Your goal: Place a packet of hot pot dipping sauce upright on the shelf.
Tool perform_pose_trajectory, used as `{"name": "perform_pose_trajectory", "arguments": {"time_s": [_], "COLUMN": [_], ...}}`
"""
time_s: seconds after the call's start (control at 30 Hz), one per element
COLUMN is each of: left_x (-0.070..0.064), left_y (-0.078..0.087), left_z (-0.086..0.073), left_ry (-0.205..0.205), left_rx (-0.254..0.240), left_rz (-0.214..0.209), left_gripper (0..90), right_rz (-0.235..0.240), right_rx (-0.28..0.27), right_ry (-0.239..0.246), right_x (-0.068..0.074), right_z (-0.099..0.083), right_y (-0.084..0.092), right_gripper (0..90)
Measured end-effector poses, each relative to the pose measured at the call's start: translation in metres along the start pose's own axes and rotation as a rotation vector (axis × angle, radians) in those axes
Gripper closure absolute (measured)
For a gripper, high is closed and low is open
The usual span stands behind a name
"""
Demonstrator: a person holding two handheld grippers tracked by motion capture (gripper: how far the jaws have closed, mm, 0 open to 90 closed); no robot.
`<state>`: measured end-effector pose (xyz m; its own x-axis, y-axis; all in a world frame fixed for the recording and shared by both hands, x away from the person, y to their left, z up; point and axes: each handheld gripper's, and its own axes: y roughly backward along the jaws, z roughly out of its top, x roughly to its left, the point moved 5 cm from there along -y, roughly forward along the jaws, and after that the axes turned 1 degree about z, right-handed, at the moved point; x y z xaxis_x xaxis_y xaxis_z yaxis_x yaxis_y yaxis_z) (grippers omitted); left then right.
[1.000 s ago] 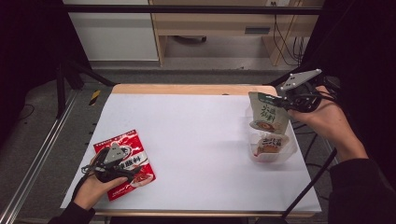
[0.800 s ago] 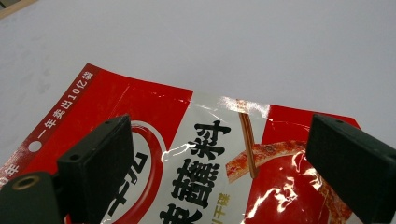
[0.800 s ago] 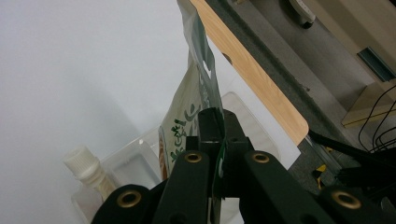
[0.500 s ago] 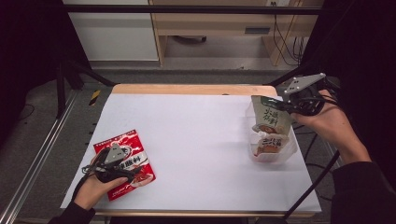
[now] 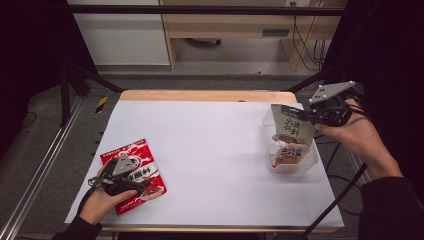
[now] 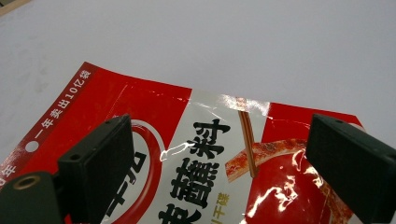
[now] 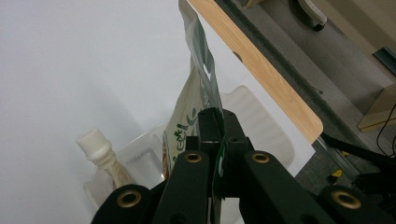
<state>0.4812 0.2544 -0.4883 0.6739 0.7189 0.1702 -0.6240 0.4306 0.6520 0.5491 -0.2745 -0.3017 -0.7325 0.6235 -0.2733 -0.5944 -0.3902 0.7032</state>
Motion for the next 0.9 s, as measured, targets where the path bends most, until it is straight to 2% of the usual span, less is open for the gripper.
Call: {"name": "perform_pose_trajectory", "arguments": {"time_s": [0.7,0.9], "left_x": [-0.001,-0.001], "left_y": [-0.001,-0.002], "left_z": [-0.001,-0.001], "left_ry": [-0.002,-0.003], "left_rx": [0.008,0.008], "left_rz": [-0.003,-0.005], "left_gripper": [7.7,7.7], "right_rz": [0.052,0.059], "right_rx": [-0.037,-0.016], "right_ry": [-0.004,-0.006], "right_x": [0.009,0.011], "right_z": [-0.001,-0.007], "right_y": [0.004,-0.002], "right_gripper": [90.0,90.0]}}
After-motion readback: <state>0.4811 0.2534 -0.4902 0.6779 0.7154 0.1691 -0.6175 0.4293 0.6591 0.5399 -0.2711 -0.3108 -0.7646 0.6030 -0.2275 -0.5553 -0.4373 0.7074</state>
